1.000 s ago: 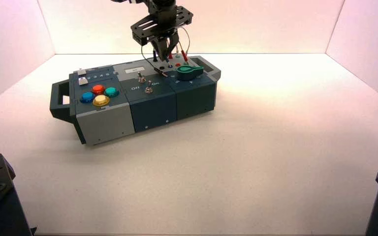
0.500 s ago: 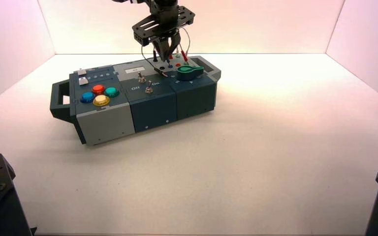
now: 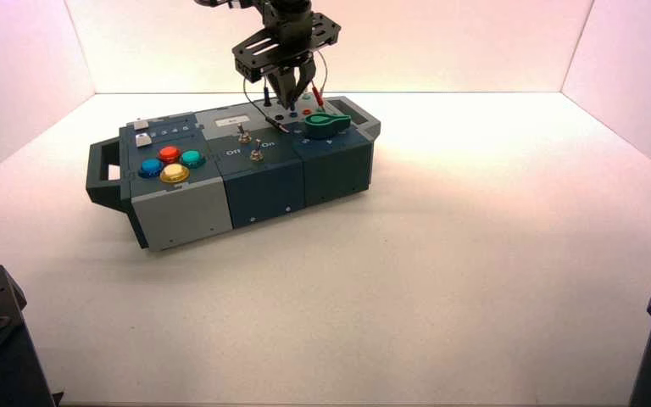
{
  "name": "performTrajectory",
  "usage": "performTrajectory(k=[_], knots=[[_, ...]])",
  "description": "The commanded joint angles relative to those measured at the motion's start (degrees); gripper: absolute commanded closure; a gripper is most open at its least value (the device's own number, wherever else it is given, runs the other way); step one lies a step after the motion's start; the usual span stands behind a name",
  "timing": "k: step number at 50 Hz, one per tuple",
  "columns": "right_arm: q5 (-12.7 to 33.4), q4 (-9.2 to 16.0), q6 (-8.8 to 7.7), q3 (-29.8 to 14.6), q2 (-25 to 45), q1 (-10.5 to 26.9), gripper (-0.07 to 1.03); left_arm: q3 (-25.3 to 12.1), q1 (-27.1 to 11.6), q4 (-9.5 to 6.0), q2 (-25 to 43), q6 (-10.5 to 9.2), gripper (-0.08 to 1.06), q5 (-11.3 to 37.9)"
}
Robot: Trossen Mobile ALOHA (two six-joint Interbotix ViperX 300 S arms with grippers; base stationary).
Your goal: Insert the blue wire.
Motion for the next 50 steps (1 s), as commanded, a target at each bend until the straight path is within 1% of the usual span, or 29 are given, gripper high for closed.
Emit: performTrajectory(k=[1, 26, 50], knots=[[0.2, 0.0, 0.53, -0.5, -1.8, -0.4, 0.98, -1.8, 0.2, 0.18, 0.1, 0.35, 1.01, -0.6], [0.2, 0.0, 0.53, 0.2, -0.4, -1.4, 0.98, -1.8, 0.2, 0.18, 0.1, 0.35, 1.01, -0.6], [0.2, -0.1, 0.53, 0.5, 2.6, -2.0, 0.98, -1.8, 0.2, 0.18, 0.1, 0.35, 1.01, -0.4]])
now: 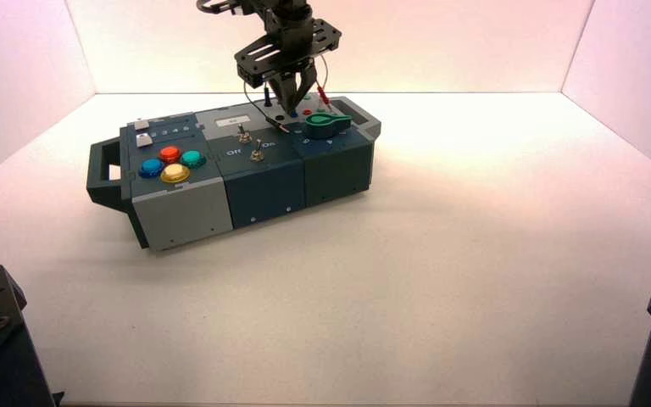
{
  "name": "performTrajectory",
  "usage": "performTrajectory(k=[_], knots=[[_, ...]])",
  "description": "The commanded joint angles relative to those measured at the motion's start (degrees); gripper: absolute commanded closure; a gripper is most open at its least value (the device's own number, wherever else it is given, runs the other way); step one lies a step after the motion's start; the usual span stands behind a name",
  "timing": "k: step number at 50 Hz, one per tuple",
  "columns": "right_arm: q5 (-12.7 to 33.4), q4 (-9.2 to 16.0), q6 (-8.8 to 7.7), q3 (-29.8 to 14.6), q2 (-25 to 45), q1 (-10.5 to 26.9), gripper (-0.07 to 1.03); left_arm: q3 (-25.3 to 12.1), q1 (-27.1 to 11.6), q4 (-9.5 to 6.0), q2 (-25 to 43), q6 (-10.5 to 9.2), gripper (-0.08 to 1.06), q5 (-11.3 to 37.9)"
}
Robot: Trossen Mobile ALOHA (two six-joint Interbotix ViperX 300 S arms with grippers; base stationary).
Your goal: Insert the blue wire.
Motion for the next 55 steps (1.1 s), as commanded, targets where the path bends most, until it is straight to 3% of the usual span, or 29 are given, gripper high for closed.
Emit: performTrajectory(k=[1, 36, 42, 55], knots=[[0.4, -0.1, 0.35, 0.8, 1.1, -1.2, 0.98, -1.8, 0.2, 0.09, 0.3, 0.35, 1.01, -0.5], [0.5, -0.1, -0.35, 1.8, 0.8, -1.5, 0.97, -2.0, 0.2, 0.09, 0.2, 0.62, 1.01, 0.5], [0.8, -0.1, -0.35, 2.3, 0.9, -1.5, 0.86, -2.1, 0.1, 0.09, 0.2, 0.62, 1.01, 0.6], [1.6, -0.1, -0.53, 3.3, 1.1, -1.4, 0.77, -2.2, 0.2, 0.09, 0.0, 0.62, 1.01, 1.6]])
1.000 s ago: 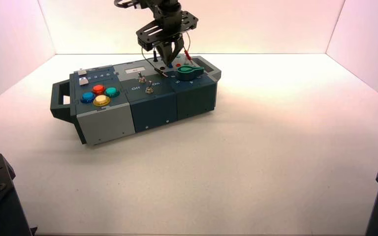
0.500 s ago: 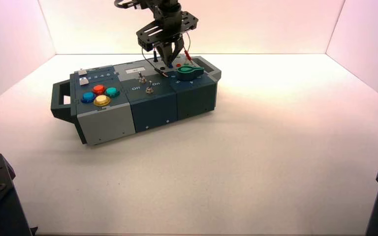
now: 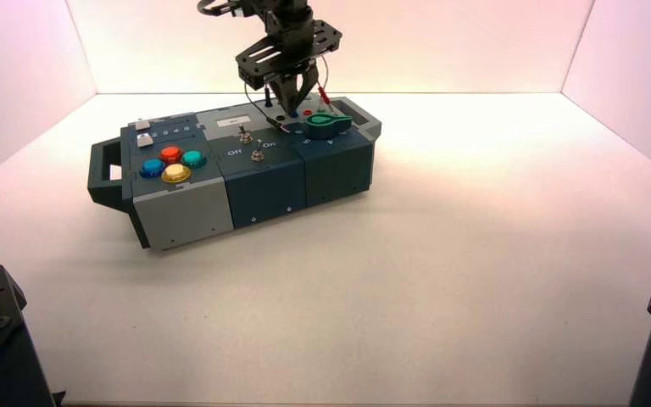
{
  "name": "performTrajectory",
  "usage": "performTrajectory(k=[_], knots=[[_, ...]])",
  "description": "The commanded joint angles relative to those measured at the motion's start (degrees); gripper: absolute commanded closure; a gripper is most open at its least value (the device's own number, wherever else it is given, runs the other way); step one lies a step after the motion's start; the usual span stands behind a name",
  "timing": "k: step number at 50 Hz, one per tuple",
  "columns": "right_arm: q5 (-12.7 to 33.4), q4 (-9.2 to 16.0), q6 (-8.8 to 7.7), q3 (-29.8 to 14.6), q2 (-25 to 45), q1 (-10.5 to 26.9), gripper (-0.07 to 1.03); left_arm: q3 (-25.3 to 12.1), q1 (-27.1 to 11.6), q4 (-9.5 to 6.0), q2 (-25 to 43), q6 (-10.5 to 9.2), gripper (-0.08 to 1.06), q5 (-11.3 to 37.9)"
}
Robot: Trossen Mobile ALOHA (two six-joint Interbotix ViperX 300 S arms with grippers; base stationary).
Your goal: Insert the blue wire.
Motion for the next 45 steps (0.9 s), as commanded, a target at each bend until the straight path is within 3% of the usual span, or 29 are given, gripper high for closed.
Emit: performTrajectory(k=[1, 13, 45], knots=[[1.6, 0.2, -0.18, 3.0, 0.7, -1.4, 0.77, -2.2, 0.2, 0.09, 0.1, 0.35, 1.01, 0.2], [1.6, 0.3, -0.09, 4.9, -0.4, -1.4, 0.67, -2.0, 0.2, 0.09, -1.3, 0.35, 1.01, 0.4], [1.4, 0.1, -0.09, 7.6, -7.4, -1.2, 0.67, -1.9, 0.2, 0.09, -2.2, 0.35, 1.01, 1.1]])
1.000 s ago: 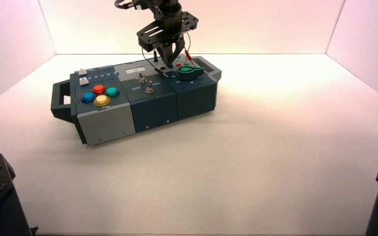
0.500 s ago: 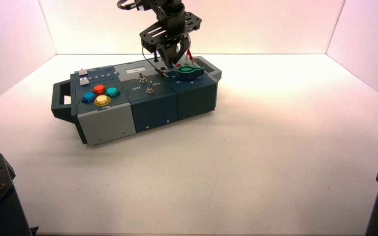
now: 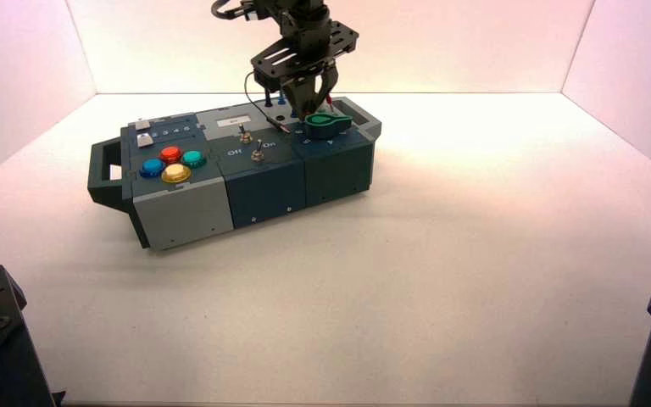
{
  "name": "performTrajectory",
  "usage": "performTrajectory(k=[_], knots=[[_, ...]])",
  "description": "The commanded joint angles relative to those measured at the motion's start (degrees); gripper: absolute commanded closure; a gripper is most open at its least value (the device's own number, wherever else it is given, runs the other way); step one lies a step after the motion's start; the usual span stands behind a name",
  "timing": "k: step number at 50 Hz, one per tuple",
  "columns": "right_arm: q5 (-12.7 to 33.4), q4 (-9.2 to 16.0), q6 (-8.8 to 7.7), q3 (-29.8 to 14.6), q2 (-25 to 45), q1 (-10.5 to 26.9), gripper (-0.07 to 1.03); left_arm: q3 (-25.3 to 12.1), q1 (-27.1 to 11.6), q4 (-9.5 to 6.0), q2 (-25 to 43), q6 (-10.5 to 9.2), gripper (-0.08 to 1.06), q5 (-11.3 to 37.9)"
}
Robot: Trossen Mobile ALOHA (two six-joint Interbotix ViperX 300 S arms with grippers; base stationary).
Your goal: Insert the blue wire.
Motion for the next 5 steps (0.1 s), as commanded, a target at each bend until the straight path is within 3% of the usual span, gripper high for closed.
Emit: performTrajectory(k=[1, 5], knots=[[0.8, 0.3, 0.0, 0.8, -2.3, -0.7, 0.67, -2.0, 0.2, 0.09, 0.4, 0.35, 1.01, -0.3], [1.1, 0.4, -0.09, 0.8, -3.1, -0.7, 0.67, -2.0, 0.2, 0.09, 0.4, 0.35, 1.01, -0.1]])
